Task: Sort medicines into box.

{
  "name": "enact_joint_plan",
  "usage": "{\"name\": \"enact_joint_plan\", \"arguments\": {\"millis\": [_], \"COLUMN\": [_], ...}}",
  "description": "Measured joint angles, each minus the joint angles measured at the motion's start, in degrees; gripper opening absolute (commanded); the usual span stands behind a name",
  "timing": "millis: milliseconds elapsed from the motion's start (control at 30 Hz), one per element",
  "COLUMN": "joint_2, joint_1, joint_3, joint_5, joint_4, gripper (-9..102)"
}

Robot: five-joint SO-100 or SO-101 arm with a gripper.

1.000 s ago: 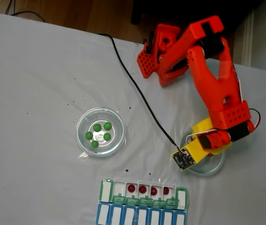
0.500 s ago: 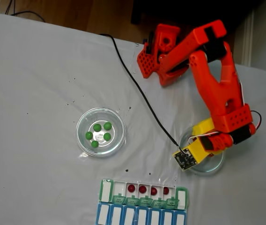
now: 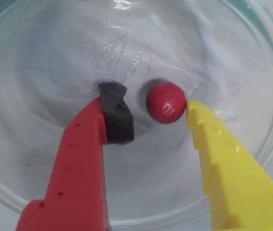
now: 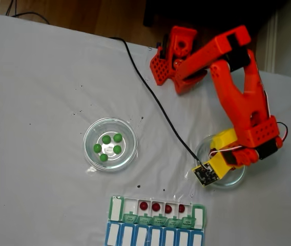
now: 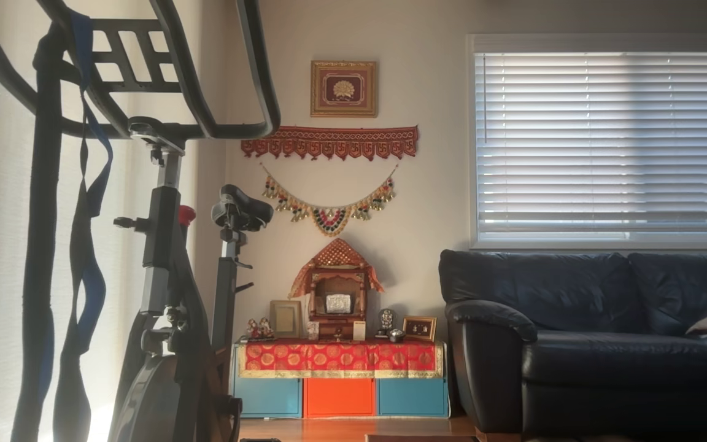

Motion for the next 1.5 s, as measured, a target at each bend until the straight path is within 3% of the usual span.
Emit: {"name": "enact_joint_plan", "arguments": {"millis": [1500], "joint_2": [-1.6], "joint_1": [-1.9], "joint_3": [-1.3], "joint_5": [1.5], "joint_4": [2.4], "gripper": [18]}}
